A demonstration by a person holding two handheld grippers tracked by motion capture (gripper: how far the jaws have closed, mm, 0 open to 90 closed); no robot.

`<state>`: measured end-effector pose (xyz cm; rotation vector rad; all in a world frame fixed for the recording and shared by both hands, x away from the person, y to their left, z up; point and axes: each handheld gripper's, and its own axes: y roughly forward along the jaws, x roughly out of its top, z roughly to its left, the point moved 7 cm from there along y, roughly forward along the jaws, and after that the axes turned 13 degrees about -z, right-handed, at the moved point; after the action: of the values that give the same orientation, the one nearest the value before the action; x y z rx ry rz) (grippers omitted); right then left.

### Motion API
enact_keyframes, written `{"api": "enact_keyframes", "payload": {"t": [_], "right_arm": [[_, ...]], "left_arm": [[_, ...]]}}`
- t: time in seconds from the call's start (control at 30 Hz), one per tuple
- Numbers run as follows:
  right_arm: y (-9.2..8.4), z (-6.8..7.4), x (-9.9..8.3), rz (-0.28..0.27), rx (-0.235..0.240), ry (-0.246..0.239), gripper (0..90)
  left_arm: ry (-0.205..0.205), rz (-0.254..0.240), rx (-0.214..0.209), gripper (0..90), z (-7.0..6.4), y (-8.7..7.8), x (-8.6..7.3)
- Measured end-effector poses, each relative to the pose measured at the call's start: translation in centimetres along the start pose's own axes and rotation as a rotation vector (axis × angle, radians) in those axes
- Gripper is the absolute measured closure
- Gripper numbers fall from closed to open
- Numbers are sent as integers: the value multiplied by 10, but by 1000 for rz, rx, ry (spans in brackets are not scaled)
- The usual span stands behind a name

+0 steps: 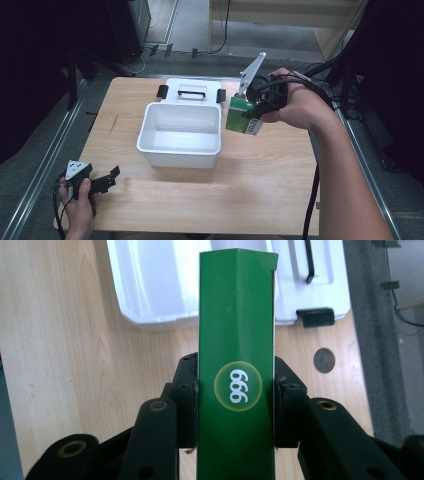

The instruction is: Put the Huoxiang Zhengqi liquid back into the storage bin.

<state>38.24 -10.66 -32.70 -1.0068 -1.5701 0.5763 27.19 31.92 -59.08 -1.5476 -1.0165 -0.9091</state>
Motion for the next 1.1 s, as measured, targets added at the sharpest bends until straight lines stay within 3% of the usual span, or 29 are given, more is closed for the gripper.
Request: {"api": "enact_keyframes", "payload": {"t": [0.2,0.6,1.1], "right_arm": [[1,0,25,-21,11,-34,644],[33,2,61,-57,56,-69,643],[62,9,83,-69,99,-103,641]], "left_arm": [[1,0,-1,1,0,0,0],[7,-3,0,1,0,0,0],[8,-3,-2,1,-1,0,0]]}}
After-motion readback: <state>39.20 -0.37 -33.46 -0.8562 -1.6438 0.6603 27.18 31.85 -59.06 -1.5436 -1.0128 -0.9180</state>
